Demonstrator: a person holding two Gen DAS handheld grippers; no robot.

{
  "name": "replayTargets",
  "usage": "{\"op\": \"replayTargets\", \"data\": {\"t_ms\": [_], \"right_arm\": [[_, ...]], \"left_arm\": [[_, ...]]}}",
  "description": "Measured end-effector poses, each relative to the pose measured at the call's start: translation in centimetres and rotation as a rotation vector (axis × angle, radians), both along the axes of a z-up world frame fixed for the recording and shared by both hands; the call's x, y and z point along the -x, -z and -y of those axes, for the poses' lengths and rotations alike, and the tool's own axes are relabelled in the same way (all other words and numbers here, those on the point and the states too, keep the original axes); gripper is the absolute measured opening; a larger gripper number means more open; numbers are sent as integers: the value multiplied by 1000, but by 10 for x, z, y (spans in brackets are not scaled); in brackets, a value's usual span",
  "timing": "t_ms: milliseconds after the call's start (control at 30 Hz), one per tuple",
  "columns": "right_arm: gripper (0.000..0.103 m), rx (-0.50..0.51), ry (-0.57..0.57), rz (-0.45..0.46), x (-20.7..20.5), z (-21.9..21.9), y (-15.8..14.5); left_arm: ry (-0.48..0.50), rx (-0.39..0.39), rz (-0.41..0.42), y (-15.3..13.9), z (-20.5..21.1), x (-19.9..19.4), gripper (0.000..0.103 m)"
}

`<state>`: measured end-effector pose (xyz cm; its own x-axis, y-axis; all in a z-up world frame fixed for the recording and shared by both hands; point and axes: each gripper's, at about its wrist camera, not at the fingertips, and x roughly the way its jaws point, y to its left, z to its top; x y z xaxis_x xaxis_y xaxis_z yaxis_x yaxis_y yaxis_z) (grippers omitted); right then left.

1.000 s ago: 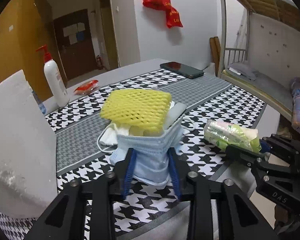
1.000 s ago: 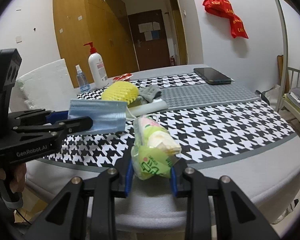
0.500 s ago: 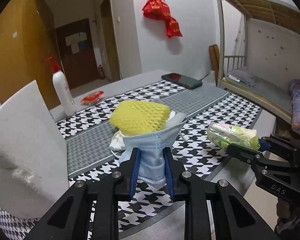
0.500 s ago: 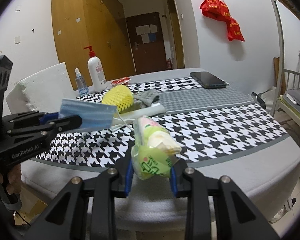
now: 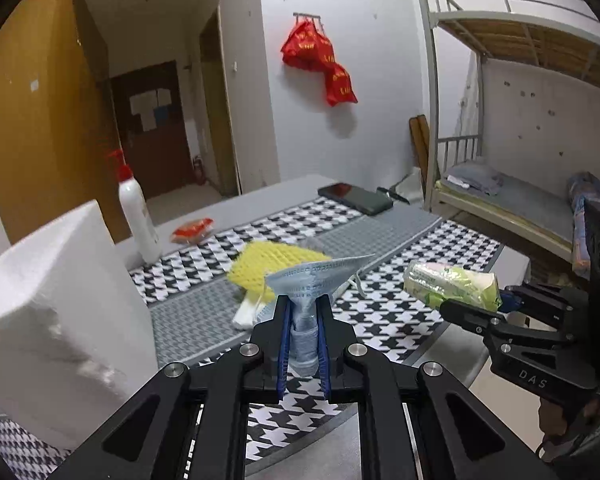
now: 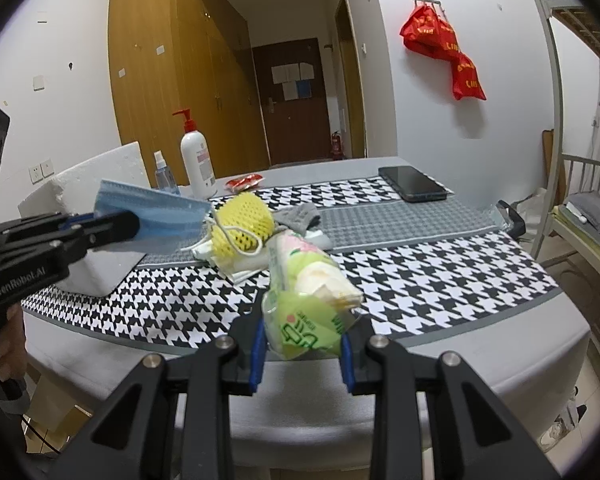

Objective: Organize soft objects
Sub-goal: 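Lift the blue mask with the left tool while the right tool holds the packet, then carry the mask over the foam box and open the left tool to drop it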

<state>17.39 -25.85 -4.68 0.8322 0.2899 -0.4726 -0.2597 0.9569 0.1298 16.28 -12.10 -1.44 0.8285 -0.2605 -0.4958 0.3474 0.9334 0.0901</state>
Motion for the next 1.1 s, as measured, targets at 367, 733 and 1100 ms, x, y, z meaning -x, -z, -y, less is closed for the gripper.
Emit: {"op": "replayTargets", "data": {"t_ms": [367, 733, 1100], "right_arm": [[34, 5, -1, 58, 14, -4, -25], [34, 2, -3, 98, 17, -13, -48], [34, -12, -36, 136, 13, -30, -74]], "left_arm": [[-47, 27, 86, -26, -12, 7, 13], [-80, 31, 131, -45, -24, 9, 13], [-130, 60, 179, -70, -45, 8, 13]]}}
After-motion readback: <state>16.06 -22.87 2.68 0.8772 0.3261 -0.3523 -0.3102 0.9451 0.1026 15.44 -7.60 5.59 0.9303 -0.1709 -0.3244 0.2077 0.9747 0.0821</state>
